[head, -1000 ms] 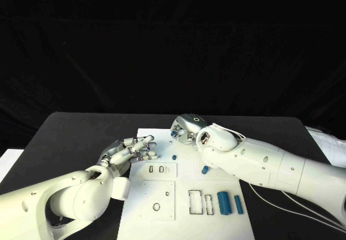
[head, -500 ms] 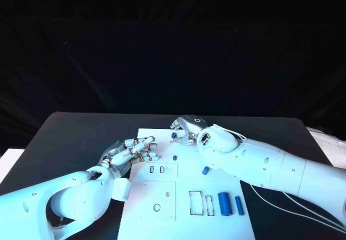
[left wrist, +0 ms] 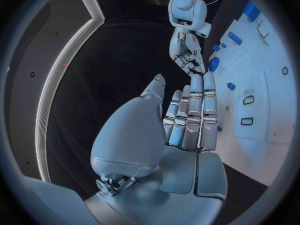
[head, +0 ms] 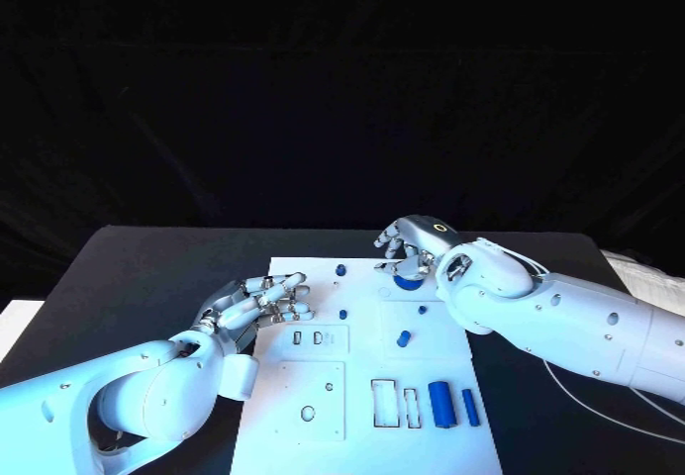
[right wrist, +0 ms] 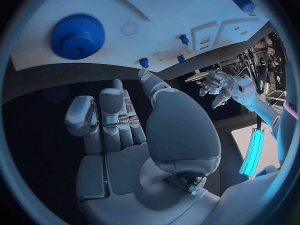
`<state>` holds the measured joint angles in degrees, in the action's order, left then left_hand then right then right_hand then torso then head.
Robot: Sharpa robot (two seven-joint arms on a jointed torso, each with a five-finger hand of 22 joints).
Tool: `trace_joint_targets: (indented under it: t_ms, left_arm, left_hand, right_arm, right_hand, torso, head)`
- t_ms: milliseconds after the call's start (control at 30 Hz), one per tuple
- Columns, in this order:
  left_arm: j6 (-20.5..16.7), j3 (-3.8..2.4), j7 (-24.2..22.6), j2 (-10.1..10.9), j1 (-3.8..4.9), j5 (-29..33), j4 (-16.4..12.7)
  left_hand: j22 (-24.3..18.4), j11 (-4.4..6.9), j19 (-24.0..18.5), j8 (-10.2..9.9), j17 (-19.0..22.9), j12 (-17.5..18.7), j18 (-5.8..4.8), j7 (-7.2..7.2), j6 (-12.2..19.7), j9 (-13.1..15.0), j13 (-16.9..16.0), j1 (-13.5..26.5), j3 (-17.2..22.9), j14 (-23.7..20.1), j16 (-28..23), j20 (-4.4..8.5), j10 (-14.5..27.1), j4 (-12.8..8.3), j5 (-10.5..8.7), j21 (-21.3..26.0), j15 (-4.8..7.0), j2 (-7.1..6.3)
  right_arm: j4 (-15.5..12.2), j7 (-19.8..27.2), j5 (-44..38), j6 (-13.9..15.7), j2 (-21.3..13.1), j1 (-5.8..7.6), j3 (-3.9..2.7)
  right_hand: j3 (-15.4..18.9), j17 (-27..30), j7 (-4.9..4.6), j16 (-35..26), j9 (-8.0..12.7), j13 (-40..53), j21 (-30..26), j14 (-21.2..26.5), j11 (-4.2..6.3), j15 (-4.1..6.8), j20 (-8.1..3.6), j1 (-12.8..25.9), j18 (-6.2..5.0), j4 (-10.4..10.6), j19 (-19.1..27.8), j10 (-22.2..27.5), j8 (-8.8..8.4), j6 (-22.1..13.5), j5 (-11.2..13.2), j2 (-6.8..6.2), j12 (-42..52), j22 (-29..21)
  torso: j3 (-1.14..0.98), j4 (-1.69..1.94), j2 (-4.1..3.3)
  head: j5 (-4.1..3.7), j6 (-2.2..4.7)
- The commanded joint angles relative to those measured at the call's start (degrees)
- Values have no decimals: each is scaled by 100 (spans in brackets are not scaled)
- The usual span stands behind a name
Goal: Assemble the parts on the task board
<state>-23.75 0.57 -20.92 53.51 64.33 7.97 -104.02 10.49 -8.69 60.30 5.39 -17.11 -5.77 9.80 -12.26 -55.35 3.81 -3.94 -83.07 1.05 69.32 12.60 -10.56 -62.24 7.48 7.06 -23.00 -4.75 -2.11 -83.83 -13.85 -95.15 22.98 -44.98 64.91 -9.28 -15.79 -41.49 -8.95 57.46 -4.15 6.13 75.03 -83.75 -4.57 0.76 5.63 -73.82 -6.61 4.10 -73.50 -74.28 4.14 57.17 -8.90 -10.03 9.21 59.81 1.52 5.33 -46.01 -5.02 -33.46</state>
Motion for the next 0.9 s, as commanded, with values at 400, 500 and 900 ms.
trace_joint_targets:
  t_ms: [400,500,900]
  left_arm:
    - [218,-1,-1,-10,5,5,10]
    - [221,-1,1,-13,5,5,14]
    - [232,0,7,-32,3,5,36]
  left_hand:
    - [22,8,-28,-25,-56,39,57,-4,9,-1,1,-114,56,-37,-40,-12,-5,-119,-6,-56,-7,72]
    - [22,8,-28,-25,-56,39,57,-4,9,-1,1,-114,56,-37,-40,-12,-5,-119,-6,-56,-7,72]
    - [25,10,-29,-25,-64,42,57,-2,6,-1,1,-125,64,-36,-43,-10,-9,-131,-6,-61,-5,76]
  right_arm:
    - [-46,-726,847,-913,-354,-27,-56]
    - [-8,-770,828,-1021,-350,-31,-57]
    - [108,-792,799,-1204,-272,-71,-58]
  right_hand:
    - [1391,-3161,171,2299,20,4478,1068,-343,258,138,-144,-555,434,912,-1010,-538,-35,-26,-236,102,3863,1976]
    - [1429,-3319,162,2395,21,4813,1108,-364,248,127,-133,-607,451,1009,-1054,-545,-36,-40,-239,94,4124,2063]
    - [1462,-3695,158,2619,12,5524,1200,-419,238,111,-114,-690,493,1156,-1170,-641,-16,8,-261,142,4741,2271]
  torso:
    - [-13,-65,45]
    - [-13,-67,42]
    - [-5,-50,40]
  head:
    - [-26,-27]
    - [-28,-35]
    - [-55,-53]
